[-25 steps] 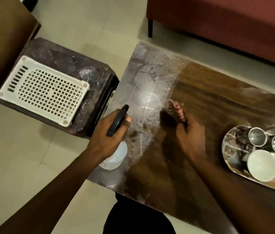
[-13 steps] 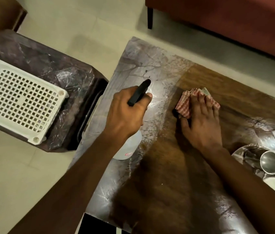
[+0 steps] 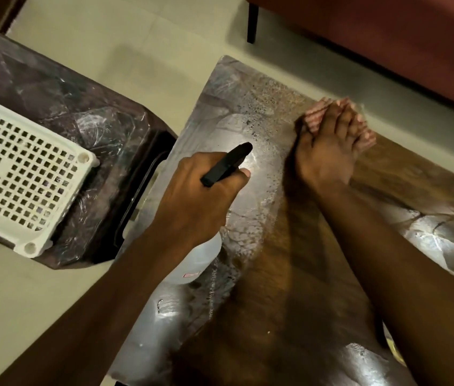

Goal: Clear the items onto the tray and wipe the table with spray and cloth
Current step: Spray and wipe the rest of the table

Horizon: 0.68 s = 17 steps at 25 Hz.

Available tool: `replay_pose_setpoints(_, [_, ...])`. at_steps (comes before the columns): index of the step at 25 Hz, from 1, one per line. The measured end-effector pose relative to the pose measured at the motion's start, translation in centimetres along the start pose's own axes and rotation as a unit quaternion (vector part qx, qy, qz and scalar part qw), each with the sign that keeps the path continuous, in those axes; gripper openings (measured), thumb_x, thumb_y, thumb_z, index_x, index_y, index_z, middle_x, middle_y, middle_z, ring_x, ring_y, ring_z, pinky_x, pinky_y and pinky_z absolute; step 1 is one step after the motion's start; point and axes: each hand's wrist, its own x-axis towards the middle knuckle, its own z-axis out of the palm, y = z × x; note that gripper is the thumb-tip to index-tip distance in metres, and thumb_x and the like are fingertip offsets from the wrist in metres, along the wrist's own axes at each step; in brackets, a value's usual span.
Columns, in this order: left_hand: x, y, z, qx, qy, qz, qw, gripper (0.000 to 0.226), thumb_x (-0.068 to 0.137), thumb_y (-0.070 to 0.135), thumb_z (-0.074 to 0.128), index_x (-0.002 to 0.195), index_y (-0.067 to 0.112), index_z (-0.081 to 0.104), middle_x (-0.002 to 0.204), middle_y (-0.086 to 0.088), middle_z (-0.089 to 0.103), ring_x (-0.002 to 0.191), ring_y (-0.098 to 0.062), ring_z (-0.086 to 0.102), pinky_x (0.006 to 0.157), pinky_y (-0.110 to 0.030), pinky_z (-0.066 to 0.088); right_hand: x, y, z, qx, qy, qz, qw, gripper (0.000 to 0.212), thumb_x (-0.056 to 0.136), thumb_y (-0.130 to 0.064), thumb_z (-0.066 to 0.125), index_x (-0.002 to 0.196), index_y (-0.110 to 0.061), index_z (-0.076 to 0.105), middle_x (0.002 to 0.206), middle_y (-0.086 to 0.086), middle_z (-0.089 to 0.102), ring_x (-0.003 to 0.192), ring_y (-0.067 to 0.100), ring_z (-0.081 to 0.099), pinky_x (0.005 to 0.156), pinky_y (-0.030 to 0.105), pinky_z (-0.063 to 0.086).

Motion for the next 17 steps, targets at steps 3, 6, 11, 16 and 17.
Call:
replay_pose_setpoints(3, [0.3,-0.2,-1.3,-0.048,0.022,-0.016,0.998,0.036,0.092,0.032,0.066,0.077,-0.001,0.067,0.07,-0.026,0.068,0.041,-0.036,0.055,0.048,-0.038,0.046,-2.0,-3.2,1.3,-0.074,-0.041,-0.256,0.963,0.071,0.113,-0.052,0.019,0.171,-0.019,-0.004,0.18,0.009,-0.006,0.167,0.03,-0.008,0.135,0.054,-0.001])
replay_pose_setpoints(6, [0.5,-0.5,-2.8,-0.068,0.036,-0.026,0.997,0.027,0.089,0.031,0.066,0.078,0.007,0.072,0.075,-0.03,0.072,0.036,-0.031,0.055,0.047,-0.032,0.046,-1.1,-1.4,-0.1,-0.157,-0.12,-0.492,0.848,0.069,0.11,-0.062,0.004,0.17,-0.031,-0.012,0.18,0.003,-0.011,0.166,0.025,-0.012,0.135,0.051,-0.003])
replay_pose_setpoints(11, [0.4,-1.0,-4.5,-0.079,0.051,-0.023,0.995,0.041,0.087,0.039,0.066,0.083,-0.002,0.068,0.069,-0.028,0.066,0.039,-0.037,0.052,0.046,-0.041,0.048,1.5,-2.4,-0.2,-0.03,0.004,-0.073,0.997,0.071,0.11,-0.047,0.023,0.172,-0.019,0.002,0.179,0.015,0.0,0.166,0.036,-0.004,0.135,0.053,-0.003])
replay_pose_setpoints(16, [0.5,-1.0,-5.2,-0.071,0.063,-0.023,0.995,0.037,0.086,0.041,0.066,0.082,0.004,0.068,0.08,-0.034,0.07,0.048,-0.049,0.053,0.047,-0.059,0.048,-0.6,-9.0,1.5,-0.114,-0.118,-0.521,0.838,0.067,0.111,-0.055,0.014,0.17,-0.029,0.0,0.179,0.004,-0.002,0.165,0.026,-0.011,0.135,0.054,0.0])
replay_pose_setpoints(17, [0.4,-1.1,-5.4,-0.064,0.061,-0.024,0.996,0.038,0.087,0.041,0.065,0.084,0.003,0.068,0.082,-0.034,0.07,0.047,-0.049,0.053,0.046,-0.059,0.048,0.6,-8.5,1.0,-0.148,-0.128,-0.572,0.796,0.067,0.11,-0.057,0.01,0.17,-0.031,-0.003,0.18,0.003,-0.001,0.165,0.024,-0.01,0.135,0.052,0.001])
